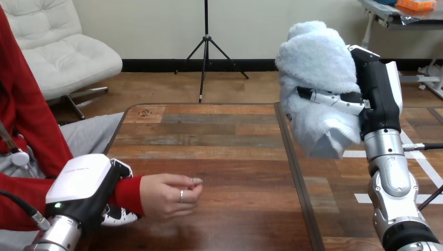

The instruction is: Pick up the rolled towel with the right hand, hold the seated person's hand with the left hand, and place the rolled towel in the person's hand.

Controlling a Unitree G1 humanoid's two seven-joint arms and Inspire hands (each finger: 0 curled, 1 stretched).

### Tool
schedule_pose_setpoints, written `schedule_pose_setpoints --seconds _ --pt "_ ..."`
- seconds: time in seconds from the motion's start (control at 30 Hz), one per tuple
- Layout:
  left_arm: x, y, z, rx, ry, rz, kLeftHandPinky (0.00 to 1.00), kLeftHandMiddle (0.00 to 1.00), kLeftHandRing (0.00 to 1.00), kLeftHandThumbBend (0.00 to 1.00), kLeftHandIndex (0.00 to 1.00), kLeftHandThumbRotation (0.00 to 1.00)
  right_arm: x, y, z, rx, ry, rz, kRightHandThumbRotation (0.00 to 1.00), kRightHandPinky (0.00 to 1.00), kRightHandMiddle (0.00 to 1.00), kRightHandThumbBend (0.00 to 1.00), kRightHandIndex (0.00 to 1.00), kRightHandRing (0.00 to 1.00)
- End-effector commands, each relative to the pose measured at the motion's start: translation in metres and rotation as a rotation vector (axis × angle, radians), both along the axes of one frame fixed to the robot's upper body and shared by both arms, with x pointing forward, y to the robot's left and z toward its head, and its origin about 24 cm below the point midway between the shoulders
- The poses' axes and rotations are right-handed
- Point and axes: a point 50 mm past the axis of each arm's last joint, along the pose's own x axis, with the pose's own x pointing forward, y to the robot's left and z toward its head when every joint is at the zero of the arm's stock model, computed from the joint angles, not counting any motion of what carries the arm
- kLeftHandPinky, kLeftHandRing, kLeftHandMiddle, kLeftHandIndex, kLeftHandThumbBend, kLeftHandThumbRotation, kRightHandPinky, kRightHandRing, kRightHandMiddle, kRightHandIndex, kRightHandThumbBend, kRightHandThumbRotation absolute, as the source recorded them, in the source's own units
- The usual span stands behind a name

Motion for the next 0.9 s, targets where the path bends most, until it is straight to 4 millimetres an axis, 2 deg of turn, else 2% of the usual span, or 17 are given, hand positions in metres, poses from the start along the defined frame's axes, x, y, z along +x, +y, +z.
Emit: schedule_pose_setpoints --seconds 0.0,0.87 --pt "0.018 -0.010 0.054 -0.053 -0.267 -0.051 0.22 0.31 0.26 0.58 0.33 0.00 0.006 0.007 0.022 0.003 -0.098 0.017 0.00 0.25 0.37 0.77 0.41 0.30" --pt "0.019 -0.015 0.073 -0.069 -0.342 -0.098 0.23 0.34 0.28 0.65 0.34 0.00 0.006 0.017 0.018 0.024 -0.085 0.044 0.00 0.25 0.37 0.78 0.41 0.30"
